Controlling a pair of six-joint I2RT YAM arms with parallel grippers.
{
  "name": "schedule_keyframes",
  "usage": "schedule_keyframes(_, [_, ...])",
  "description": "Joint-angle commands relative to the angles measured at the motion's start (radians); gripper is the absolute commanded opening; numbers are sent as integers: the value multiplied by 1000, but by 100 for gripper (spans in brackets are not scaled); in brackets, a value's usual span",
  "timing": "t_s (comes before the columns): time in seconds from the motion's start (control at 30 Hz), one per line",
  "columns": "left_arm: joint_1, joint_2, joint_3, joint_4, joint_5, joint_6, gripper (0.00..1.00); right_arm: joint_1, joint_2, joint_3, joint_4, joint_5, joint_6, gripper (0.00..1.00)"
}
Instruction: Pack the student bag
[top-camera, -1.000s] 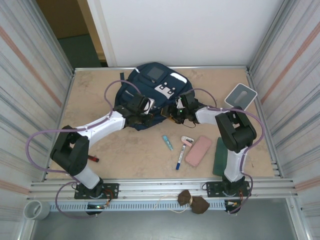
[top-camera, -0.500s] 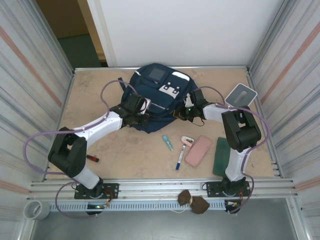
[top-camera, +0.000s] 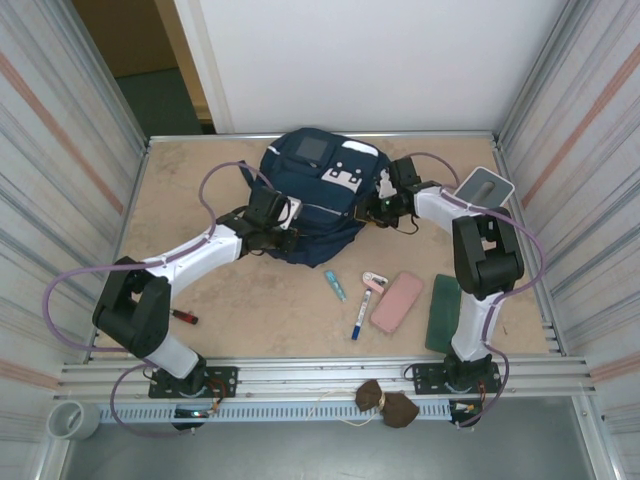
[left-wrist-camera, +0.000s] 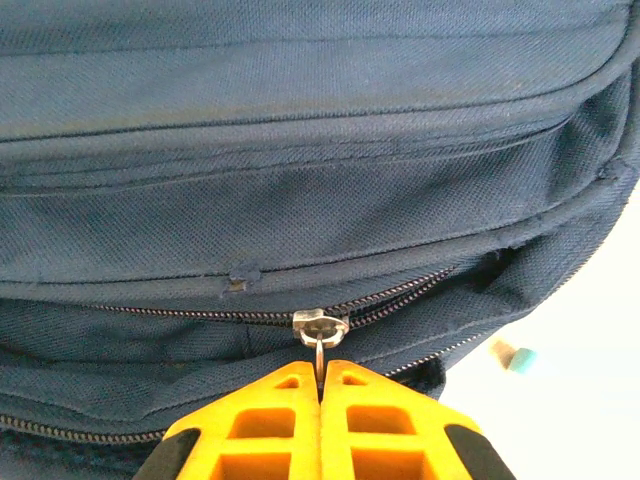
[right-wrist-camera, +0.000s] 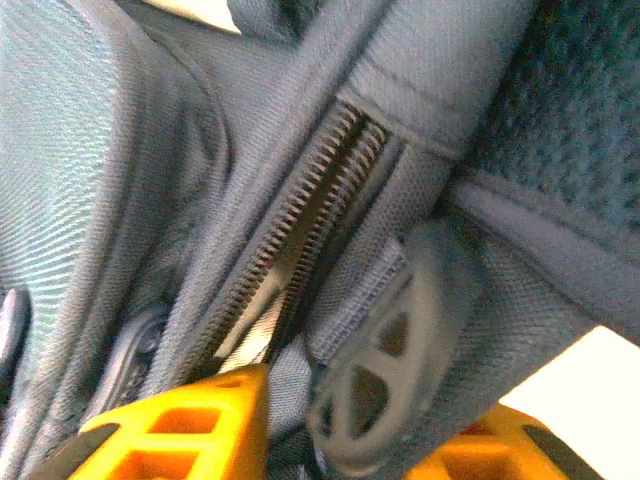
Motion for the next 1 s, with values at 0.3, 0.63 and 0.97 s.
schedule_keyframes(0.3, [-47,-29,29,4,40,-50,0,131,-148,-295,359,-51,296,81])
schedule_keyframes(0.63, [-12,-121,-31,-65,-84,-3,0,104,-30,-116,252,-48,170,18])
schedule_keyframes(0.97, [13,-172,-44,-80,-31,16,0,102,104,133,33,-68,17,11])
